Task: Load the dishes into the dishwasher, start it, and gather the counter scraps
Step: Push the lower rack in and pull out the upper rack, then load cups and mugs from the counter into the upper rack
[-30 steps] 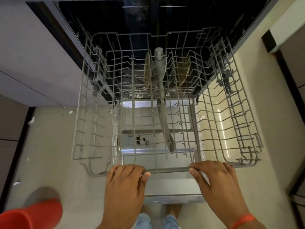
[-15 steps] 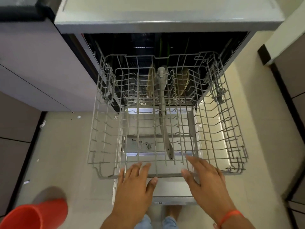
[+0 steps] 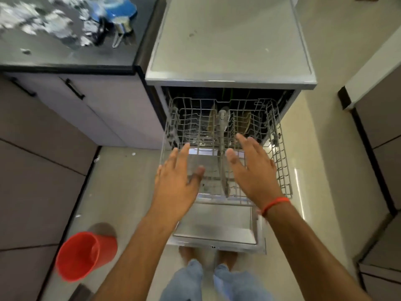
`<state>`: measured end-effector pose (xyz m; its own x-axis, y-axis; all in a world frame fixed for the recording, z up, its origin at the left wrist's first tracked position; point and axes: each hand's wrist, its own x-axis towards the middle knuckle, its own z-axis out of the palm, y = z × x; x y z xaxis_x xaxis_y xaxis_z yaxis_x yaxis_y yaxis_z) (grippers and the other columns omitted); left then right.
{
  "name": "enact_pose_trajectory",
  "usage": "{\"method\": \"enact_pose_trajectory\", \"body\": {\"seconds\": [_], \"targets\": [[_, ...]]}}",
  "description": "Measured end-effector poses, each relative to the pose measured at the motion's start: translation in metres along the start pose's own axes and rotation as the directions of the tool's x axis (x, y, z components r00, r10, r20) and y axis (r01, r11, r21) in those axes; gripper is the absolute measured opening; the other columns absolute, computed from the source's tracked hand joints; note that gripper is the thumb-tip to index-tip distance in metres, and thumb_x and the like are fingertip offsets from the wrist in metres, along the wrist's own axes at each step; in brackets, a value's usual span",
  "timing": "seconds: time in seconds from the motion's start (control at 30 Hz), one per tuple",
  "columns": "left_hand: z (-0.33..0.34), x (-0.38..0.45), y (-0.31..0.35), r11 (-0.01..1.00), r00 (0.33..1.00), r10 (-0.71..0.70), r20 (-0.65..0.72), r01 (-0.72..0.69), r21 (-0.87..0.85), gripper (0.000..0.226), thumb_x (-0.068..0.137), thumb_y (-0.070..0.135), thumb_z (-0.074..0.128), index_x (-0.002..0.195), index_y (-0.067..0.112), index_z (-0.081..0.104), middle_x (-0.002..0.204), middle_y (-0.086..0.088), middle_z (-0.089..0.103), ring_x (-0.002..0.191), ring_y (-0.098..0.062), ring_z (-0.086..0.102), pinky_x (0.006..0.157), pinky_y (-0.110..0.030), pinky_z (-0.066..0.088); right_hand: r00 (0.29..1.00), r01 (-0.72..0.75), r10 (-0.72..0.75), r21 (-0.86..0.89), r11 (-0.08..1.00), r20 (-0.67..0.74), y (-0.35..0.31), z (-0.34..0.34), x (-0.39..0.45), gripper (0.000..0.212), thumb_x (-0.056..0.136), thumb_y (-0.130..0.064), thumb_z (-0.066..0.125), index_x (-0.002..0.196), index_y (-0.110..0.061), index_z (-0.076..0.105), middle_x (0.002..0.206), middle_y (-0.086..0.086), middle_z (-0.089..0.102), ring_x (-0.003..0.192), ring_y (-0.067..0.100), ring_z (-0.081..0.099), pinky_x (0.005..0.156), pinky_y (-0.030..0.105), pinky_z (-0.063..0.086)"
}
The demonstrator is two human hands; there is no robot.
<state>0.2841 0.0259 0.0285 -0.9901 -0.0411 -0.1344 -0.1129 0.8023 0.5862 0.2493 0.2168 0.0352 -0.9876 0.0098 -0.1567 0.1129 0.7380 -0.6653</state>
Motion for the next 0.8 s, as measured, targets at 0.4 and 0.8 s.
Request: {"method": "enact_pose_trajectory", "body": {"seconds": [0.4, 0.8], "targets": [[-0.136, -0.050, -0.008, 0.981, 0.928, -0.092, -0.360, 0.022, -0.193, 0.072, 0.100, 0.055, 0.044, 0.160, 0.035, 0.010, 0.168, 0.006, 0.015, 0.155, -0.011, 0.008, 0.124, -0.052, 0.018, 0.978, 0.191, -0.153, 0.333, 0.923, -0.139, -0.117, -0.022, -0.028, 0.077, 0.088, -0.076, 0.027, 0.154, -0.038, 0.027, 0.163, -0.004, 0.027, 0.151, 0.015, 0.022, 0.120, 0.056, 0.024], [-0.290, -0.073, -0.127, 0.994, 0.939, -0.072, -0.335, 0.039, -0.105, 0.083, 0.097, 0.052, 0.054, 0.161, 0.037, 0.004, 0.170, -0.006, 0.003, 0.156, -0.022, 0.005, 0.125, -0.050, 0.014, 0.939, 0.322, -0.261, 0.315, 0.893, -0.223, -0.289, 0.062, -0.066, 0.063, 0.098, -0.062, 0.041, 0.156, -0.039, 0.028, 0.165, -0.008, 0.022, 0.153, 0.010, 0.015, 0.124, 0.049, 0.019]]}}
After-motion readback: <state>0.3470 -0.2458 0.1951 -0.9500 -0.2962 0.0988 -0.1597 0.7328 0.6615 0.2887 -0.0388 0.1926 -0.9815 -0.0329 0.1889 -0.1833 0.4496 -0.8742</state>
